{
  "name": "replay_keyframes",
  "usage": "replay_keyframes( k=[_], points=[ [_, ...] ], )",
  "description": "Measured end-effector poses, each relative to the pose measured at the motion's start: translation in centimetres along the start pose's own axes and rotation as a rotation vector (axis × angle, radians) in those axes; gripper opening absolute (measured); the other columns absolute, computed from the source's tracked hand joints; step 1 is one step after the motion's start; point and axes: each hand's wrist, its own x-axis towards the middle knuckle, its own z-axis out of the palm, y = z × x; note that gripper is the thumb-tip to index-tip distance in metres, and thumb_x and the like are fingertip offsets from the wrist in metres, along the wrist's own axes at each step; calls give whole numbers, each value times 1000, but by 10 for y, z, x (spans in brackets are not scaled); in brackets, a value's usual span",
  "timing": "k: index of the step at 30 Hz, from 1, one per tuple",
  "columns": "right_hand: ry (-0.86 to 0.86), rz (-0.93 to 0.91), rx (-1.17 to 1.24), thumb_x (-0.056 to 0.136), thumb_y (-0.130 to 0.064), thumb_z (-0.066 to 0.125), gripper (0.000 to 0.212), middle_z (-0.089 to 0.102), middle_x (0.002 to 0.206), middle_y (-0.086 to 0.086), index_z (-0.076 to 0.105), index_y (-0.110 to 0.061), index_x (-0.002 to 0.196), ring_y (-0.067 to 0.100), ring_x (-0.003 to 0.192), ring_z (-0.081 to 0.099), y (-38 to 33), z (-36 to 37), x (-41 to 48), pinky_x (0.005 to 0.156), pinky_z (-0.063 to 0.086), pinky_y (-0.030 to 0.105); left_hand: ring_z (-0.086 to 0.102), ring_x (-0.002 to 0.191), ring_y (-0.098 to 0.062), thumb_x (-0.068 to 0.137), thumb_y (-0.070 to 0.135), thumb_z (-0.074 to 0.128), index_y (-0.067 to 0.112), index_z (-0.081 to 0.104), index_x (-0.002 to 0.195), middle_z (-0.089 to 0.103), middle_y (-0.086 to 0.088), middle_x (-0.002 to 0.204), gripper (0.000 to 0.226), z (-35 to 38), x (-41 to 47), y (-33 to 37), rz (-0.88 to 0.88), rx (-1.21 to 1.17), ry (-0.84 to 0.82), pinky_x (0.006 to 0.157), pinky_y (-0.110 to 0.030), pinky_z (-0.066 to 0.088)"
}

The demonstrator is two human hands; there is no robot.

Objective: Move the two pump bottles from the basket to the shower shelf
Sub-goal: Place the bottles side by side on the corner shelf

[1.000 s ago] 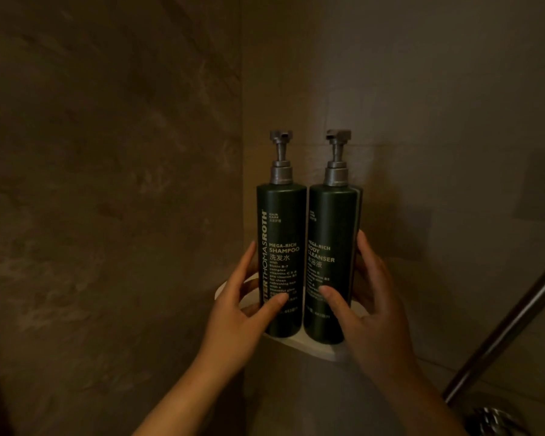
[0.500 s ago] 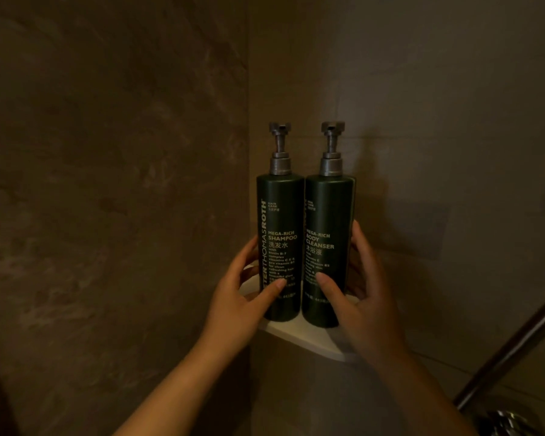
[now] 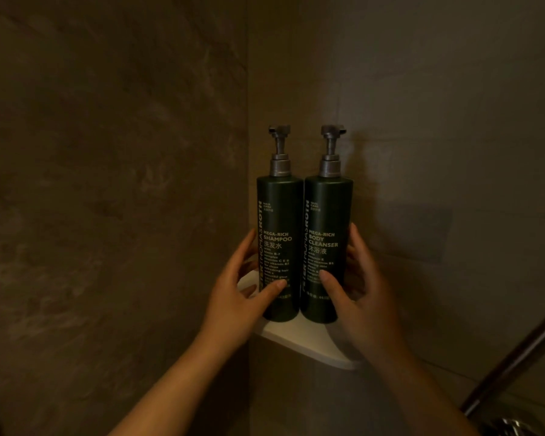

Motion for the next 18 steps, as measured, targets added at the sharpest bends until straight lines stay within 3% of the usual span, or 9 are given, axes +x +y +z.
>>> replay_keyframes(
  k=[2,6,11,14,18],
  points=[
    [25,-7,-17,80,-28,69,83,43,139,-21,19,-64,136,-7,122,44,2,3,1,95,45,29,45,111,19,67,32,73,64,32,124,46,28,126,78,6,-2,-1,17,0,24,75,-3,43],
    [75,-1,-33,79,-28,70,83,38,123,-37,19,-68,132,-13,116,43,8,10,1,88,45,23,43,113,19,76,12,72,62,29,126,41,22,132,83,11,2,-9,28,5,23,77,-5,44],
    [66,24,-29,74,-41,67,81,41,129,-27,20,-65,134,-13,116,43,11,9,0,88,44,23,42,114,19,78,8,69,58,29,128,41,18,134,81,11,10,-16,28,3,29,77,-3,43],
    [41,38,-38,74,-37,69,83,43,134,-20,18,-66,134,-6,119,45,12,8,0,94,46,32,44,118,12,77,19,70,57,32,130,43,17,136,75,16,8,-22,35,-8,68,83,-8,45],
    [33,40,-38,75,-38,67,81,44,125,-33,18,-67,133,-8,117,46,11,8,1,96,46,35,47,120,5,70,41,67,58,37,129,47,24,132,68,24,7,-33,48,-7,138,90,-21,48]
  ],
)
